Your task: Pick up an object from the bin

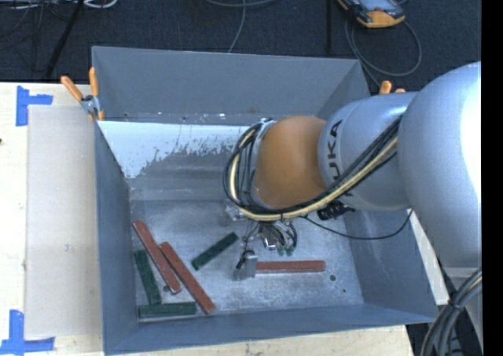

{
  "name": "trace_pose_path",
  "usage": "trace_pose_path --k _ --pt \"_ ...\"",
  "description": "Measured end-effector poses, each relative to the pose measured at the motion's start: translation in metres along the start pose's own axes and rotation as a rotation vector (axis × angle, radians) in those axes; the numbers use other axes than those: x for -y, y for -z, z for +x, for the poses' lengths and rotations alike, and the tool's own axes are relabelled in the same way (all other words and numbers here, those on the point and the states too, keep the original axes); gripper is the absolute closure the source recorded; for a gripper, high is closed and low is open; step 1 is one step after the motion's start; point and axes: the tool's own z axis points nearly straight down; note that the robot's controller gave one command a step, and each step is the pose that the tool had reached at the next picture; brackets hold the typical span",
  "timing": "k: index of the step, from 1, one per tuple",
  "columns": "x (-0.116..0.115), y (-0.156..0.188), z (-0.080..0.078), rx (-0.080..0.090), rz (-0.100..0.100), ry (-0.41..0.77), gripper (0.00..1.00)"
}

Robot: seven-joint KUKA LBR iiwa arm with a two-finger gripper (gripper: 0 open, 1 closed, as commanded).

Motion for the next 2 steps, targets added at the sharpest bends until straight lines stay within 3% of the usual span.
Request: trace_pose_path --k 1,2 --pt "-0.002 0.003 0.000 0.003 -0.001 -0.001 1.00" --pt "0.032 0.004 -0.059 0.007 0.001 0.610 1.00"
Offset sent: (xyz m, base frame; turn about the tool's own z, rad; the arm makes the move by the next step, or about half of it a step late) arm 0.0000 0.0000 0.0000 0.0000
